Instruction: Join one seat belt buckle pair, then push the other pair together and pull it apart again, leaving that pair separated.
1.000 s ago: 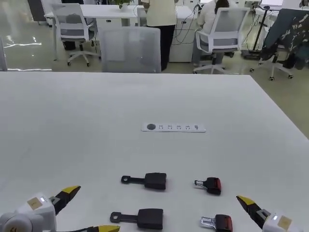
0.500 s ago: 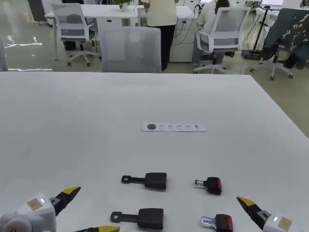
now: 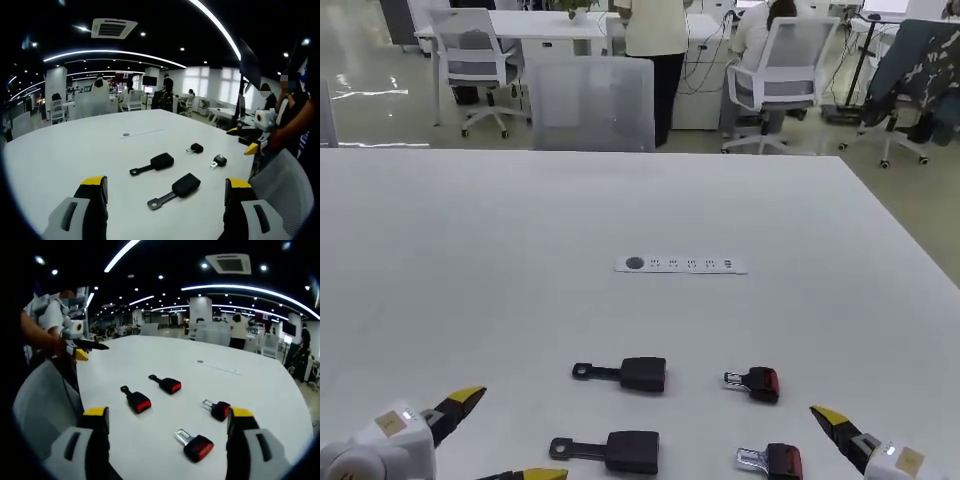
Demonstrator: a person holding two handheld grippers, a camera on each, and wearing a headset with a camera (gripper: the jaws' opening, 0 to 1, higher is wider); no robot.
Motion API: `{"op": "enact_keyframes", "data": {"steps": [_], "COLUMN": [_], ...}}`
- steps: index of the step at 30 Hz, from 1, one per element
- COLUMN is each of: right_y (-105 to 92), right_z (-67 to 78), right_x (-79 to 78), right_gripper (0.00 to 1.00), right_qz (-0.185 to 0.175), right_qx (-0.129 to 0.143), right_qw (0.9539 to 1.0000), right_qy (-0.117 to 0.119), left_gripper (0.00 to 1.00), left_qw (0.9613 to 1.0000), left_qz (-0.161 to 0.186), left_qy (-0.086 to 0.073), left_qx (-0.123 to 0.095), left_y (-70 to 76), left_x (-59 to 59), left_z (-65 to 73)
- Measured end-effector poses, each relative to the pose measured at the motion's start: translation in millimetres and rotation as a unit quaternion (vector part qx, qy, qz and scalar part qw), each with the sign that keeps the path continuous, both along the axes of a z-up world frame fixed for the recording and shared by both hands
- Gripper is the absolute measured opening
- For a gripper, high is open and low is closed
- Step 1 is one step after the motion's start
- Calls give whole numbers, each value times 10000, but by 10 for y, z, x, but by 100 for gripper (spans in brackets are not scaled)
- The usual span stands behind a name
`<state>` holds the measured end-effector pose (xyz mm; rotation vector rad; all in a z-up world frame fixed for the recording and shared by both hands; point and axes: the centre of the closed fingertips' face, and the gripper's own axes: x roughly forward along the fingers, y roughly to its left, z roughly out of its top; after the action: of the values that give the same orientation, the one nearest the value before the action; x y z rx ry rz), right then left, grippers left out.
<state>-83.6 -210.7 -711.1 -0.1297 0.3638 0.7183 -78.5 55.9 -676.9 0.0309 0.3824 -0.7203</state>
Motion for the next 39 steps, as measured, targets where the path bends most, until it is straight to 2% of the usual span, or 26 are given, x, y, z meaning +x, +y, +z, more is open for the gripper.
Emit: {"op": "enact_keyframes", "data": {"steps": [13,30,39], "right_y": [8,-10,-13], "right_z": [6,-27,-61], "right_x": [6,-34,-30], "right_gripper": [99,99,98], "right_qz": [21,23,91], "right_qx": [-12,-5,-42], "right_qw": [10000,10000,9999], "right_qy": [12,67,112], "left_gripper": [100,100,100], "left_qw": [10000,10000,9999], "left_qz": [-1,-27,-126], "left_qy": [-36,18,27], "left_qx": [3,29,70], "left_y": [35,-28,-102], "left_x": [34,-13,19], "left_z": [16,-18,-38]}}
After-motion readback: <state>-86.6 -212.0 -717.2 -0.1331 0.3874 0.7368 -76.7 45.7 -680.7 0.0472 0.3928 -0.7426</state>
